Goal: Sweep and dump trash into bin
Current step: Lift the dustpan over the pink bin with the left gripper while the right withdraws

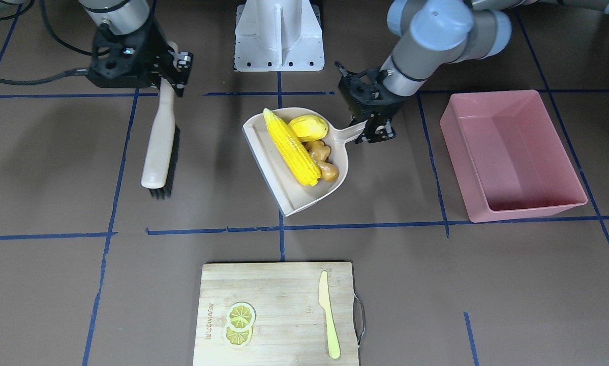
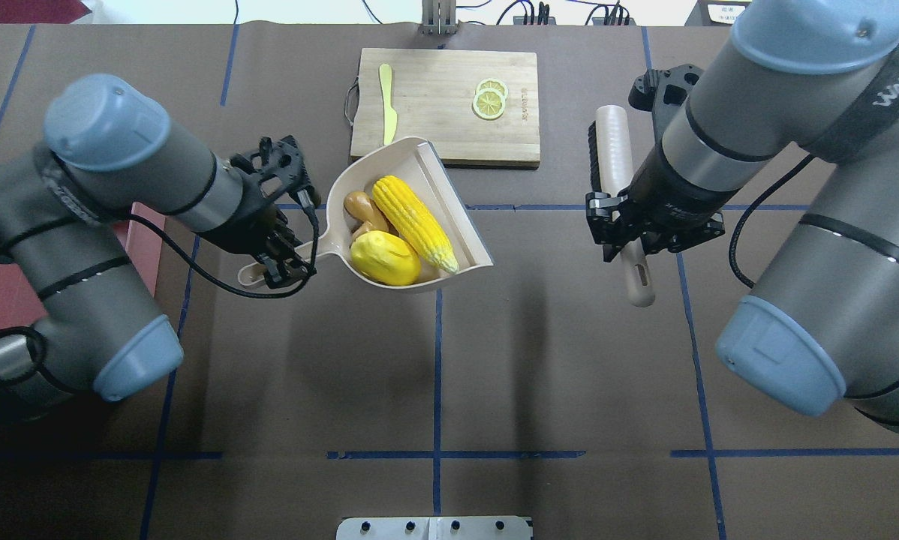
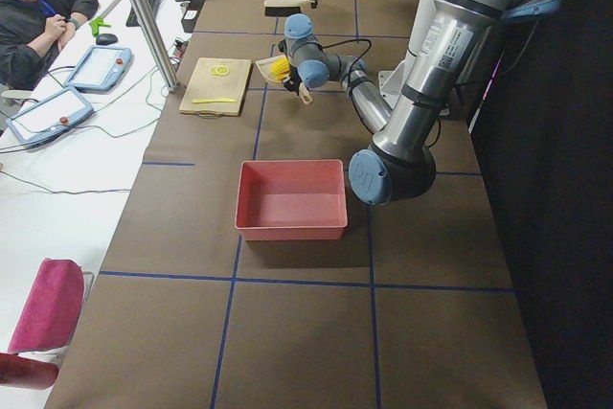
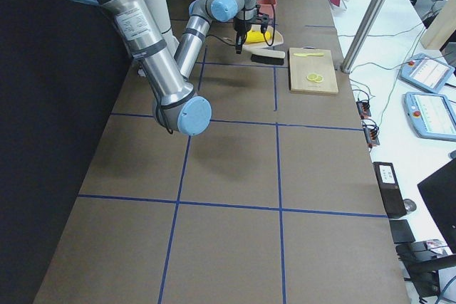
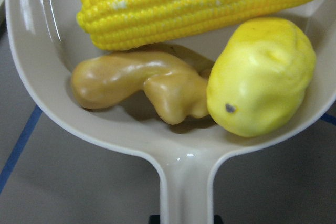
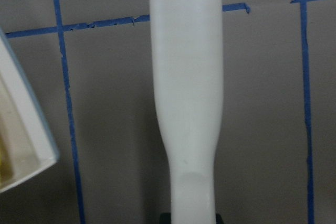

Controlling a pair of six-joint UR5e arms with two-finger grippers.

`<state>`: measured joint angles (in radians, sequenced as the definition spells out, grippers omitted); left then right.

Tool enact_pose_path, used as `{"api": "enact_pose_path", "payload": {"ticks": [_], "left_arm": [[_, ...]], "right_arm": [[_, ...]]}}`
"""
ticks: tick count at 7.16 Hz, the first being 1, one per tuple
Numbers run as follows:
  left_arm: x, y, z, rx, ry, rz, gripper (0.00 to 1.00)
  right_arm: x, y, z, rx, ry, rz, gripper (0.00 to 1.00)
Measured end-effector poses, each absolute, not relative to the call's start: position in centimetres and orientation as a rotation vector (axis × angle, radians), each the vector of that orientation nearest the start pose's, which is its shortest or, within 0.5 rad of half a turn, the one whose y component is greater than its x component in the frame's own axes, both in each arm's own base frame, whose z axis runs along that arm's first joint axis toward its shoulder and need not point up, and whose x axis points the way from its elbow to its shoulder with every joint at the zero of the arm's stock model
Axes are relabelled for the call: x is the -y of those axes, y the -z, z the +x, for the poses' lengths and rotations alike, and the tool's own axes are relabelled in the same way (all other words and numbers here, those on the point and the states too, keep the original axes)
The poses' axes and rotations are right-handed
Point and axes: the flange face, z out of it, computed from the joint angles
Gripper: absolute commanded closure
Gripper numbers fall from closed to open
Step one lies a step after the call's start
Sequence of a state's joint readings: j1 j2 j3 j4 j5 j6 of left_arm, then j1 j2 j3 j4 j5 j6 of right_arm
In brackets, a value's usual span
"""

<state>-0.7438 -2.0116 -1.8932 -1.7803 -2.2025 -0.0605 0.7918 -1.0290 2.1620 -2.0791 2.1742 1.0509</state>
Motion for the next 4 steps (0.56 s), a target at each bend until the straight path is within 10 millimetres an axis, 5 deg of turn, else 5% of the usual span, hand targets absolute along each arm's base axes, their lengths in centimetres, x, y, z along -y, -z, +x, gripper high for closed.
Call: {"api": "enact_pose_path", "payload": {"ticks": [4], "left_arm": [[45.6, -27.2, 22.1, -0.984, -0.853, 0.6, 0.98]], "right_arm": [[41.9, -24.0, -24.3, 0.767, -0.029, -0.063, 1.0]]}}
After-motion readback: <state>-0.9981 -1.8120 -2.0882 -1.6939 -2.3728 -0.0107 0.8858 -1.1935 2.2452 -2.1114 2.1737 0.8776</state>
